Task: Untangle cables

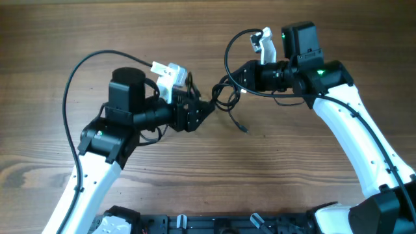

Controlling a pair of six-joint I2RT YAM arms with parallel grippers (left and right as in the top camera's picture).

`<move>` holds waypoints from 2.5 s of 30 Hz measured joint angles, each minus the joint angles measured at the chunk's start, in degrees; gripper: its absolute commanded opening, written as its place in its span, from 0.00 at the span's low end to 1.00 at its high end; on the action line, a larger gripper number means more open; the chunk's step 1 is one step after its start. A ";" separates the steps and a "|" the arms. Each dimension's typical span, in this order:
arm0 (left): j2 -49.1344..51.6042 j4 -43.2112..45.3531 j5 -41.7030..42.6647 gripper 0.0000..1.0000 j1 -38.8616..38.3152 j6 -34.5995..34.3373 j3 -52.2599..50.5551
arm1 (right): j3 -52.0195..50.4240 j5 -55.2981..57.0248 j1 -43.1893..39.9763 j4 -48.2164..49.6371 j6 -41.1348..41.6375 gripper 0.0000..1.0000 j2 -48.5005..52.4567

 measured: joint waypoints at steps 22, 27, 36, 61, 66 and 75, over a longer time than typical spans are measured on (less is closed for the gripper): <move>13.64 4.85 -19.23 0.75 -9.16 10.27 5.33 | 0.00 0.07 0.00 -0.39 -0.37 0.05 0.00; 20.70 12.98 -19.58 0.66 -9.18 12.02 5.25 | 0.02 0.46 0.00 -0.37 -0.37 0.05 0.00; 20.79 14.43 -18.08 0.04 -10.12 13.05 5.22 | 0.22 7.28 0.55 1.29 0.09 0.04 -0.02; 17.33 10.86 -22.88 0.04 -9.46 -24.52 5.09 | -0.46 -3.96 -3.76 1.51 -21.97 0.63 0.00; 17.33 11.47 -18.21 0.04 -9.49 -26.69 5.09 | -1.20 18.99 4.90 5.01 -7.82 0.26 1.51; 17.40 12.74 -15.08 0.04 -9.62 -23.21 5.09 | -1.20 20.59 2.38 4.52 3.41 0.12 4.52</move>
